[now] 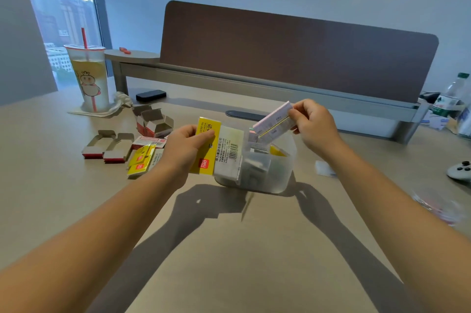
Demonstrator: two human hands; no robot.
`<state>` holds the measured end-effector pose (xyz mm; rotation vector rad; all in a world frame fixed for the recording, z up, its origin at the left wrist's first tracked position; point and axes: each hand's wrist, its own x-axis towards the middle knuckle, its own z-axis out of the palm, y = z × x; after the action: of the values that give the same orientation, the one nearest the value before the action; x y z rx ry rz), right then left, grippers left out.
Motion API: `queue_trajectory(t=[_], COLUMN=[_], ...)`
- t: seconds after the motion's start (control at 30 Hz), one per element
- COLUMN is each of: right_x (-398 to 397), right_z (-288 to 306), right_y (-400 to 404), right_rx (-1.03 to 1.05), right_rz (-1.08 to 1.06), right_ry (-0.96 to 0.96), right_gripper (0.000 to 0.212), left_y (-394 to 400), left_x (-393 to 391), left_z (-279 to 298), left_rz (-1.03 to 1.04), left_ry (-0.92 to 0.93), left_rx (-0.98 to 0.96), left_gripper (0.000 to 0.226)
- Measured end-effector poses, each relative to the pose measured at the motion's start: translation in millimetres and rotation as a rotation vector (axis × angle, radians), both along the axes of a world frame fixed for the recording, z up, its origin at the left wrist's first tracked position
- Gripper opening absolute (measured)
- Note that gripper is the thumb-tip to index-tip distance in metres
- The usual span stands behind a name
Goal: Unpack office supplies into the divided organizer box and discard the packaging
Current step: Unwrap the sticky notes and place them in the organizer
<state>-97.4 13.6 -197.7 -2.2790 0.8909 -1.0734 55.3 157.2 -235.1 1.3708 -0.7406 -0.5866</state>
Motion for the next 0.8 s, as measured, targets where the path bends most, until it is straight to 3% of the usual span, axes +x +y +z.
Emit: queue_trajectory(t=[0.23,0.8], right_x=[32.8,45.1], right_z=[-2.4,5.2], right_y=[-26.6,-43.3], right_rx=[0.003,-0.076], right_rz=[0.009,0.116], right_ry=[0.161,0.332], right_gripper=[0.018,0.021], left_y=[-17.0,-26.7], left_x=[14.8,27.4], left_z=[3.2,5.0], left_rz=[-0.037,-0.069], left_ry=[0.009,0.044], left_rx=[0.032,0.037], left_gripper=[0.011,0.01])
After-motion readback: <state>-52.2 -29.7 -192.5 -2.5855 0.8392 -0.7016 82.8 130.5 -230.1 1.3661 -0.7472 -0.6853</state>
